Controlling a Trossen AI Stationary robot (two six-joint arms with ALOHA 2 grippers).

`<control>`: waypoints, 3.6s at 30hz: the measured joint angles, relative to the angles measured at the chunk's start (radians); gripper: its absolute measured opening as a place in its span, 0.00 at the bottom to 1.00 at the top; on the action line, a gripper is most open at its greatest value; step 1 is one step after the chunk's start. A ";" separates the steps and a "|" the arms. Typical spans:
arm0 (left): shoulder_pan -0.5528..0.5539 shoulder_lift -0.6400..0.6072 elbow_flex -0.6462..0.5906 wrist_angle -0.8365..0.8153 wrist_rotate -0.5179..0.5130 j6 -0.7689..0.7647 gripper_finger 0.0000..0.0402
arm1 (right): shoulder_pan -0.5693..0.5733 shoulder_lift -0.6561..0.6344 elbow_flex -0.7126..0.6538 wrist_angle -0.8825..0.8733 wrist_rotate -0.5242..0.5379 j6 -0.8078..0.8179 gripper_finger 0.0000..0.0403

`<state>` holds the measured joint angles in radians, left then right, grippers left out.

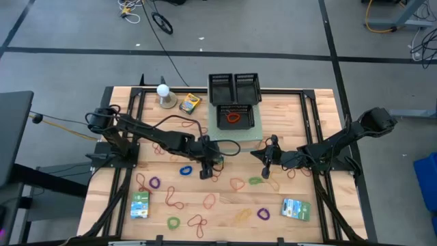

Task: Pick & Place Office Desk Supplies
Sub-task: Put the yellow crayon box into the top left black bin on the shelf

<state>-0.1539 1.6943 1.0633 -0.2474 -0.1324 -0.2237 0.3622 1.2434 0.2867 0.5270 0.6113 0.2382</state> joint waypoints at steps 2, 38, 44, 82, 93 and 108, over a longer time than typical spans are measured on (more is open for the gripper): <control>-0.009 -0.016 -0.001 -0.008 0.026 -0.005 0.28 | 0.000 0.000 0.000 0.000 0.000 0.000 0.03; 0.580 -0.125 0.676 -0.492 0.206 0.475 0.27 | 0.000 0.000 0.000 -0.008 0.000 0.000 0.03; 0.684 0.039 0.817 -0.524 0.320 0.542 0.27 | 0.000 0.000 0.000 -0.008 -0.001 0.000 0.03; 0.771 0.216 0.868 -0.533 0.303 0.653 0.27 | 0.000 0.000 0.000 -0.008 -0.001 0.000 0.03; 0.771 0.215 0.868 -0.537 0.325 0.662 0.27 | 0.000 0.000 0.000 -0.008 -0.001 0.000 0.03; 0.770 0.215 0.867 -0.536 0.283 0.662 0.34 | 0.000 0.000 0.000 -0.008 -0.001 0.000 0.03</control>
<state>0.6163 1.9091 1.9308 -0.7829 0.1511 0.4381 0.3624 1.2434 0.2871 0.5194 0.6106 0.2379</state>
